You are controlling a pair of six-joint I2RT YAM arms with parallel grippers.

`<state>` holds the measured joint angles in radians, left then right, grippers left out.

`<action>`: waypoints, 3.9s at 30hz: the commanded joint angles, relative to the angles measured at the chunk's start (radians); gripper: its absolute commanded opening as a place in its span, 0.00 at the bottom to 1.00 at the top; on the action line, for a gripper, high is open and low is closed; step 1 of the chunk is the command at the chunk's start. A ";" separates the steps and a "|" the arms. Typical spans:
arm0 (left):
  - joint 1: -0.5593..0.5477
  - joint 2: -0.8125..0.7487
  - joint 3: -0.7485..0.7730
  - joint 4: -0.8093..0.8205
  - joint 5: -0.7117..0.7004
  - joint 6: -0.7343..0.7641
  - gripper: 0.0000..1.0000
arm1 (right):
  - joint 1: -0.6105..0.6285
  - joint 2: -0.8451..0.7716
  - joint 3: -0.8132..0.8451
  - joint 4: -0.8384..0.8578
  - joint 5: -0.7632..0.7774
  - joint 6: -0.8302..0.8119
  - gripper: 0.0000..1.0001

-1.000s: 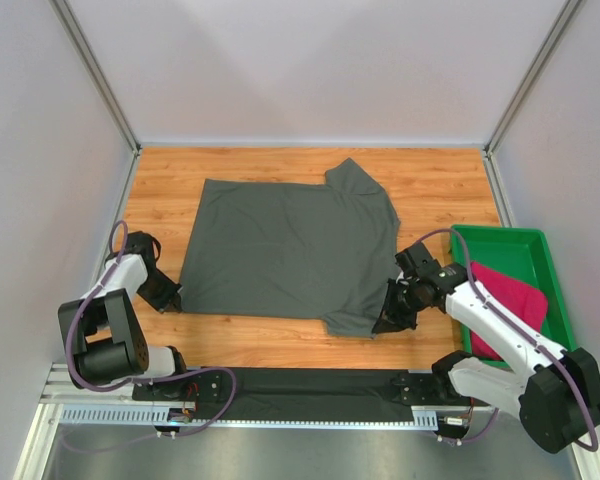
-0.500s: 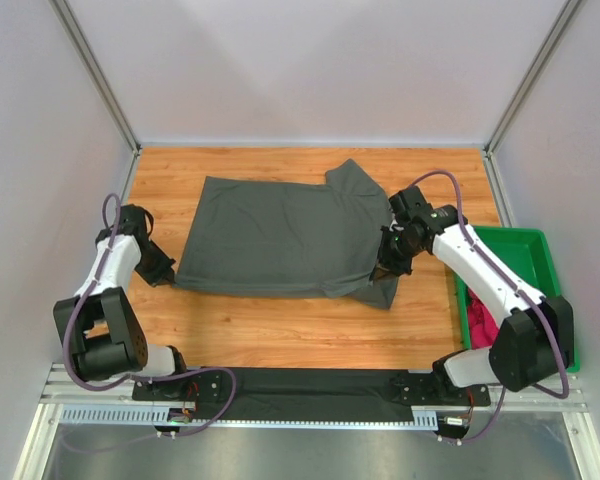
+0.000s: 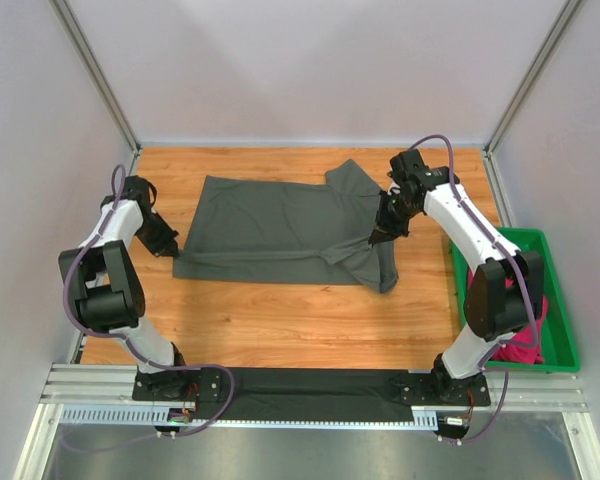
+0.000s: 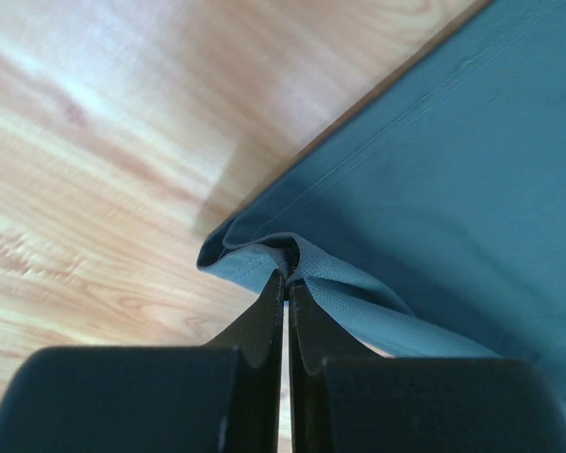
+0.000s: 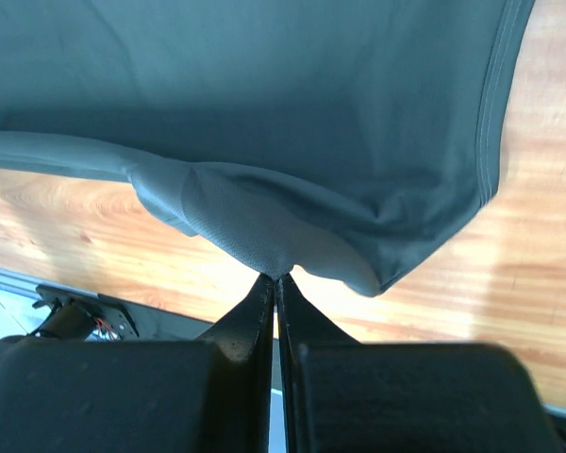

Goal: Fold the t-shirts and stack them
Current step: Fold the tshirt

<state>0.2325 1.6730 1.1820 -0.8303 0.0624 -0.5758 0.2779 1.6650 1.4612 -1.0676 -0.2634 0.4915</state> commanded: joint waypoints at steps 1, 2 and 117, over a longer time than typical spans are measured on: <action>-0.013 0.045 0.071 -0.007 0.022 0.022 0.00 | -0.014 0.038 0.070 -0.031 -0.007 -0.044 0.00; -0.015 0.054 0.091 -0.007 0.024 0.025 0.00 | -0.017 0.051 0.082 -0.035 -0.007 -0.048 0.00; -0.229 0.119 0.064 0.057 0.157 0.119 0.05 | -0.167 -0.036 -0.274 0.124 0.164 0.108 0.44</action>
<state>0.0017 1.8675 1.2484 -0.7624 0.1871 -0.4652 0.1665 1.6886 1.2804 -1.0218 -0.0113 0.4568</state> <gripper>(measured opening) 0.051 0.448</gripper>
